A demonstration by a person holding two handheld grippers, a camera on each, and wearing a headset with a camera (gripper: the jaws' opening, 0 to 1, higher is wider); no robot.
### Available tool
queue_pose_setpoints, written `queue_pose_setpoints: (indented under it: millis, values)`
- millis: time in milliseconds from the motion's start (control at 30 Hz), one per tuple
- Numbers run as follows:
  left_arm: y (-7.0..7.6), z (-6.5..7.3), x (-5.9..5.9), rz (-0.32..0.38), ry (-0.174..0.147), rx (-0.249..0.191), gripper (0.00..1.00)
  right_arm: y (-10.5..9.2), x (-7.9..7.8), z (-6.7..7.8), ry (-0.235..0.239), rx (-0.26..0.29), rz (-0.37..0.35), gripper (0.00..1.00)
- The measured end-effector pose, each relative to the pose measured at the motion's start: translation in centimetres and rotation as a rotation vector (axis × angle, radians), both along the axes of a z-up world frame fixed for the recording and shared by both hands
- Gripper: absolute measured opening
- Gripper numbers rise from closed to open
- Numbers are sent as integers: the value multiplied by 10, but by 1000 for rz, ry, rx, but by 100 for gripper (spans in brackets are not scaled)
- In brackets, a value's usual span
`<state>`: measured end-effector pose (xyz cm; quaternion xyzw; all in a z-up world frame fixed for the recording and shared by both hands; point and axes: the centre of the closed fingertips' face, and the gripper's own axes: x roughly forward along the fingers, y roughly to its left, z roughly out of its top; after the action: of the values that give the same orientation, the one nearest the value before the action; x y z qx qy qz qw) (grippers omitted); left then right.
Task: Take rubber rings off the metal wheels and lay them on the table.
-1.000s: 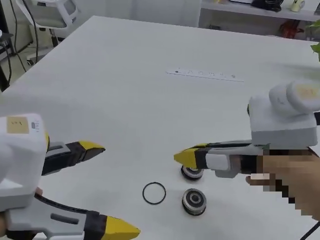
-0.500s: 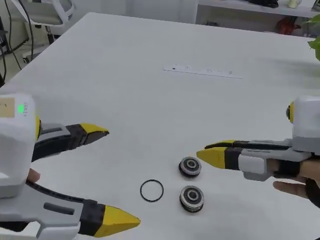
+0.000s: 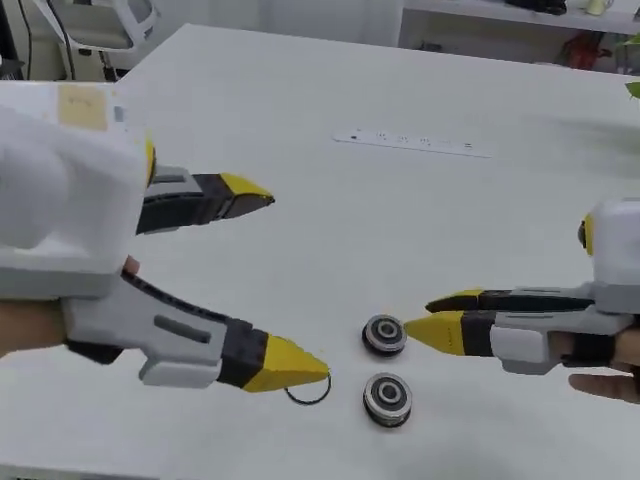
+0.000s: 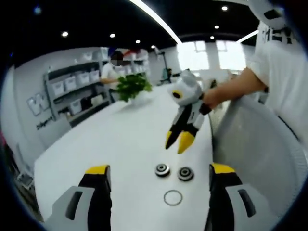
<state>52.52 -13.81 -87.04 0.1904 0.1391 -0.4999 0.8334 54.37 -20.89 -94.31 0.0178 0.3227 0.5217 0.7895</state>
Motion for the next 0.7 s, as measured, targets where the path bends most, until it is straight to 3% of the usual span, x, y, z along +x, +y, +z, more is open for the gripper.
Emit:
queue_pose_setpoints:
  millis: [67,233,400,467,633,667,700]
  values:
    - [-13,0,2,-27,-10,18,86,-2,0,-4,5,-14,5,31]
    - [-41,-3,3,-122,25,18,84,-6,-3,-16,21,-55,23,30]
    - [-59,-10,11,-164,13,15,82,-7,-10,-28,50,-93,54,31]
    - [-67,-11,13,-181,-20,-16,79,-7,-13,-32,55,-109,70,31]
    - [-71,-30,11,-183,-12,-74,71,-8,-19,-40,71,-133,102,32]
    - [-70,-35,9,-189,-11,-65,68,-8,-20,-42,75,-137,107,32]
    - [-66,-44,8,-203,-26,-14,64,-7,-22,-44,79,-142,114,32]
